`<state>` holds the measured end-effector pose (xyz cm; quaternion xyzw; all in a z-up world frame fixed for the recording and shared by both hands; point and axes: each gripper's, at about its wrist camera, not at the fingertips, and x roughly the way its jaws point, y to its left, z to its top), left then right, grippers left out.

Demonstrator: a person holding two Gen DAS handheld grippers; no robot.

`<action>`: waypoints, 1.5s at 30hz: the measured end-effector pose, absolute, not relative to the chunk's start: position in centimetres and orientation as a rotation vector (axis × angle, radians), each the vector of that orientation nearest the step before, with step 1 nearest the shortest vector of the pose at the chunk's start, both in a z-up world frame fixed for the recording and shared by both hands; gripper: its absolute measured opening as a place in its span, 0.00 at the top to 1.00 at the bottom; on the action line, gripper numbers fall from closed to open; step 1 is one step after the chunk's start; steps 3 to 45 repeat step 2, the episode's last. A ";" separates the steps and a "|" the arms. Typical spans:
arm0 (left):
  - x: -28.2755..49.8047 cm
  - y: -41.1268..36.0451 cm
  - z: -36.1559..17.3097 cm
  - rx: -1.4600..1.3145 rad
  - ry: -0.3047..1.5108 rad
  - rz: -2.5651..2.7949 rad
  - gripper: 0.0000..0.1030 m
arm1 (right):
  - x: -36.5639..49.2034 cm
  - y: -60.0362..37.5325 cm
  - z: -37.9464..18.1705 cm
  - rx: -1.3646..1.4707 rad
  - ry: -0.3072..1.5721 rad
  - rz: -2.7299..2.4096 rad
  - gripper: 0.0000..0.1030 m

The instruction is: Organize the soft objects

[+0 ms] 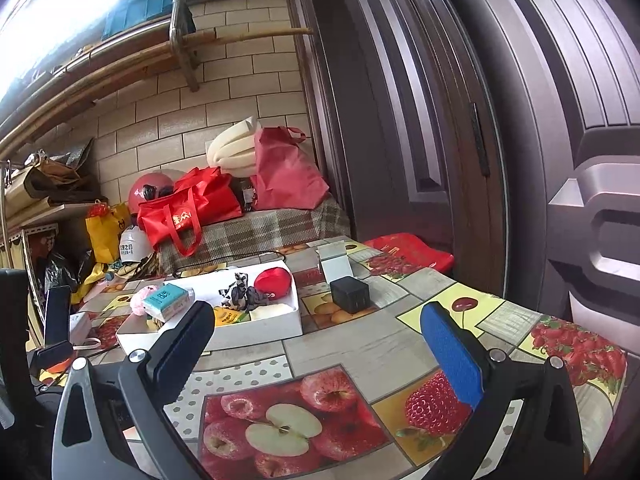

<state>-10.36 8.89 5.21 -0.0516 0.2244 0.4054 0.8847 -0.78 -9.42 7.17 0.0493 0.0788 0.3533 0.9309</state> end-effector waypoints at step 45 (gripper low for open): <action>-10.4 8.9 5.2 -0.106 0.468 0.842 0.00 | -0.8 -9.4 7.1 0.095 0.160 0.722 0.00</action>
